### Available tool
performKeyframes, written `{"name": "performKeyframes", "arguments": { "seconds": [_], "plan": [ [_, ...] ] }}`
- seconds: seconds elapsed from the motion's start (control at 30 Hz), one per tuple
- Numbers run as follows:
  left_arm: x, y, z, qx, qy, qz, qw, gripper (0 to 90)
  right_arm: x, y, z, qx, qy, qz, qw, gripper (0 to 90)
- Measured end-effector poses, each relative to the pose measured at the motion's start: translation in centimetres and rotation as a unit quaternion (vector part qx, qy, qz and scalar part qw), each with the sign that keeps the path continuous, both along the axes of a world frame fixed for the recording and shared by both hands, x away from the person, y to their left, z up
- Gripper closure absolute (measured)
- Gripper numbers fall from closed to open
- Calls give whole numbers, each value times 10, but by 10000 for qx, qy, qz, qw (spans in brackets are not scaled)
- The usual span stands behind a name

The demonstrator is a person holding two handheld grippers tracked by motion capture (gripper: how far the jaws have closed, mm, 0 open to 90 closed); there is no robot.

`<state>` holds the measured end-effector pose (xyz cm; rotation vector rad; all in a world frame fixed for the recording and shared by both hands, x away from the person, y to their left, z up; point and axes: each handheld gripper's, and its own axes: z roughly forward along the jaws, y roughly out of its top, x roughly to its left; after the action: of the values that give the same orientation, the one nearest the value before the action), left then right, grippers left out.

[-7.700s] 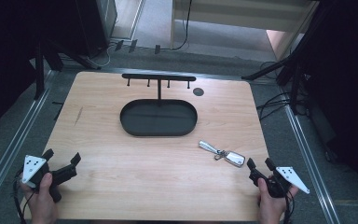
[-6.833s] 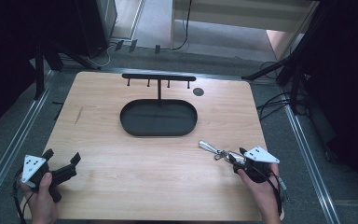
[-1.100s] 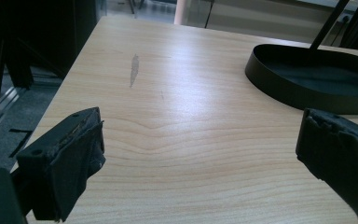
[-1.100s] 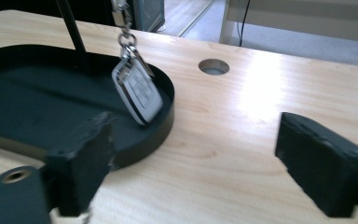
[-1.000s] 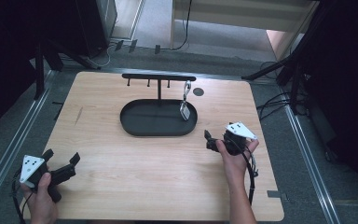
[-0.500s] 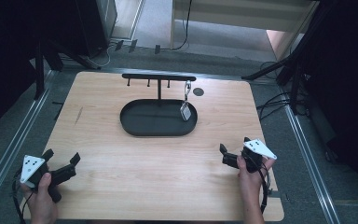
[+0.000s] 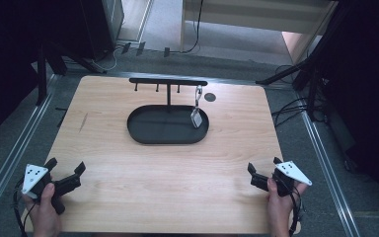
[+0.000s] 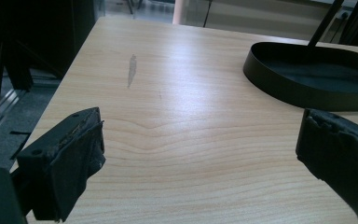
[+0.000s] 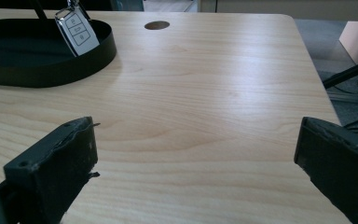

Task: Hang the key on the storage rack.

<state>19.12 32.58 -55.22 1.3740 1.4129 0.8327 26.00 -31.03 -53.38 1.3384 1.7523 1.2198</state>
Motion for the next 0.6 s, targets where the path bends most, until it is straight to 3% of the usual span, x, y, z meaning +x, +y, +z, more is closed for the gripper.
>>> {"name": "performKeyframes", "arguments": {
  "seconds": [0.33,0.6],
  "plan": [
    [0,-1,0,50,-1,-24,10000,14,-26,-35,-1,-53,11,-173,9998,0],
    [0,-1,0,87,-28,-88,9999,14,-39,-50,-7,-100,25,-211,9997,0]
  ]
}}
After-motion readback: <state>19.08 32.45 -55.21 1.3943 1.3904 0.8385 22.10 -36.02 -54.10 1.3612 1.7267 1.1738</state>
